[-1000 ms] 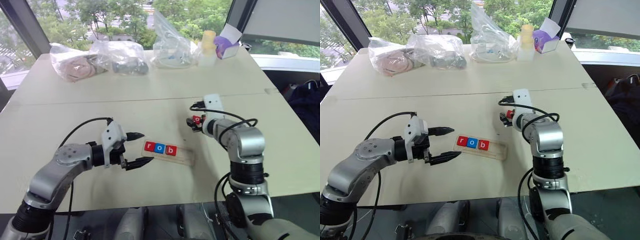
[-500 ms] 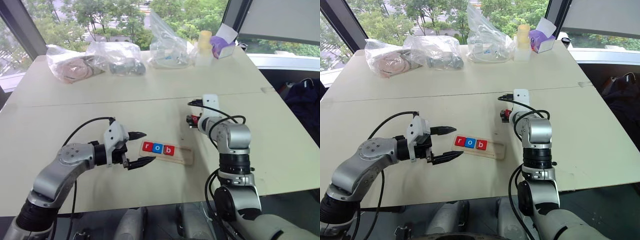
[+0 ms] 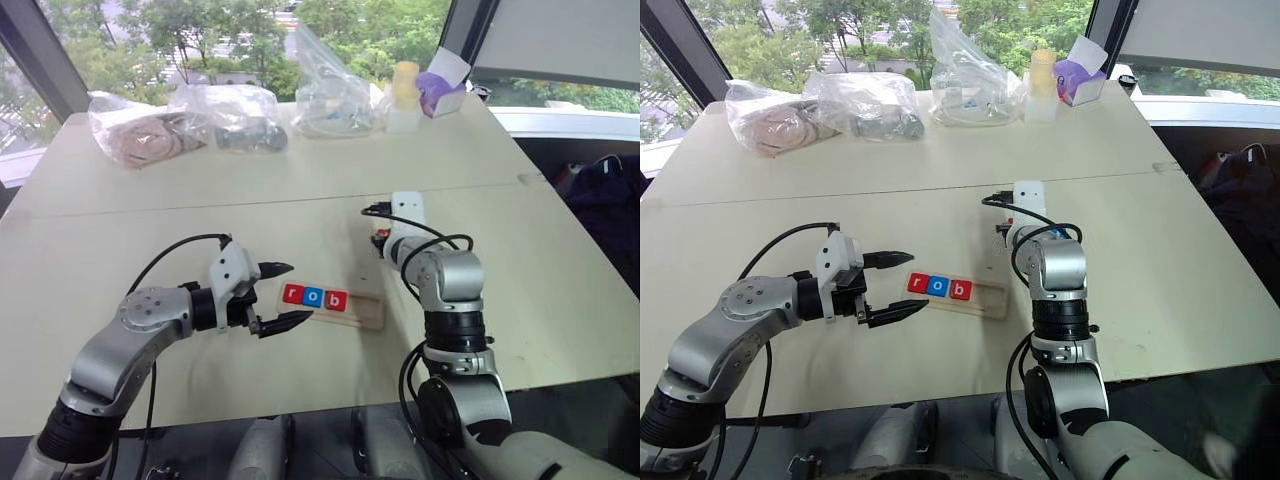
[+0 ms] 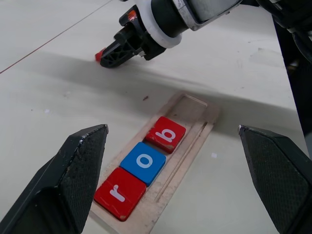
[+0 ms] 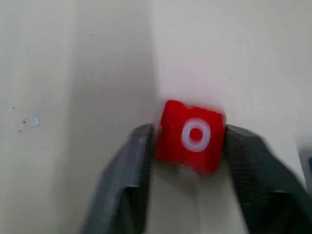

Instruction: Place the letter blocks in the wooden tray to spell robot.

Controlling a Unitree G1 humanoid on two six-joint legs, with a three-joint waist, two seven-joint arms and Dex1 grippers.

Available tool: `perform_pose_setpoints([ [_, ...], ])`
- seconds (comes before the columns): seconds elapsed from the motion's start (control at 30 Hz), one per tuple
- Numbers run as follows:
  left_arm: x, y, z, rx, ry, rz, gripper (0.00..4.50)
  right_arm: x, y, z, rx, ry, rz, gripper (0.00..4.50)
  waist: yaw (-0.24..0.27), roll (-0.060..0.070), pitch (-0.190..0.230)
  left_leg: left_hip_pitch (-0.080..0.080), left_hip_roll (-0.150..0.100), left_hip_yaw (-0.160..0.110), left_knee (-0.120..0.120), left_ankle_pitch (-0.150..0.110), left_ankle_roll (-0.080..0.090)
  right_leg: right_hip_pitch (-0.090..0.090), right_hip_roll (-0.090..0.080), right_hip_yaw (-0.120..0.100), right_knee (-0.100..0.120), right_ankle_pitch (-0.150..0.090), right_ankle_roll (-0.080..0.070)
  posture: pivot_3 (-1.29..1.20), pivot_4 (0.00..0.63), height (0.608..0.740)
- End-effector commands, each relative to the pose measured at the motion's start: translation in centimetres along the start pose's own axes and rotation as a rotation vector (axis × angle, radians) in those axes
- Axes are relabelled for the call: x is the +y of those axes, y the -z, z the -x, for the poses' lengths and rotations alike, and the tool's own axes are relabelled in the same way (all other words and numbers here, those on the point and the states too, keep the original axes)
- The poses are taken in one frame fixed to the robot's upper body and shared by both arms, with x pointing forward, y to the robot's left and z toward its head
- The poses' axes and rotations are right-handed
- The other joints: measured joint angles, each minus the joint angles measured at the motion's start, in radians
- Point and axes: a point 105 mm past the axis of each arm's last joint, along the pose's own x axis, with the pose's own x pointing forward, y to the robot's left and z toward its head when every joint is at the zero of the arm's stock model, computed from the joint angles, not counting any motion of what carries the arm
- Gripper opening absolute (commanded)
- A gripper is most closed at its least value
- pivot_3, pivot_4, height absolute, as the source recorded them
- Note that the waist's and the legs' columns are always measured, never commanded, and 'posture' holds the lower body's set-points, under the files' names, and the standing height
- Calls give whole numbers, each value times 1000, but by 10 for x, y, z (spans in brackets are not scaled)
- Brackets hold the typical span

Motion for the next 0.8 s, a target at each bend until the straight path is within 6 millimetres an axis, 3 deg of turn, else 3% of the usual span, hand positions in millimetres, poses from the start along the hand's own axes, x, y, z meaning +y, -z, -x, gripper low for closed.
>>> perform_pose_setpoints([
  [0.03, 1, -6, 0, -23, -5, -30, 4500, 8, 13, -4, 48, -28, 33, 1149, -5, 0, 0, 0, 0, 0, 0, 0, 0, 0, 0, 0, 0, 0, 0, 0, 150, 740],
  [0.1, 0, -5, 0, -24, 5, -26, 4500, -5, 9, 5, 31, -9, 67, 1149, -4, 0, 0, 1, 0, 0, 0, 0, 0, 0, 0, 0, 0, 0, 0, 0, 150, 740],
  [0.2, -4, -4, -1, -27, 37, -14, 4500, -28, 10, 35, 35, -15, 92, 1149, 11, 1, 0, 0, 0, -1, -1, 0, 0, 0, 0, 0, 0, 0, 0, 0, 150, 740],
  [0.37, -9, -1, 0, -18, 84, -10, 4500, -40, 34, 74, 40, -88, 123, 1149, 25, 1, 0, -3, -1, -1, 0, 0, 1, -1, -1, -1, -2, -1, 0, 0, 150, 740],
  [0.5, -5, 0, 7, -12, 120, -17, 4500, -55, 76, 106, 65, -98, 136, 1149, 27, 1, 0, -3, 0, -1, 0, 0, 1, 0, -1, -1, -3, -4, -1, 0, 150, 740],
  [0.73, -4, 3, 14, 2, 174, -23, 4500, -63, 91, 115, 87, -66, 113, 1149, 25, 0, 0, -3, 0, -1, 1, 0, 1, 0, -2, -1, -3, -5, -1, 0, 150, 740],
  [0.8, -2, 3, 14, 9, 184, -30, 4500, -60, 87, 115, 76, -85, 109, 2175, 27, 0, 0, -3, 0, -1, 1, 0, 1, 0, -2, -1, -3, -4, -2, 0, 150, 740],
])
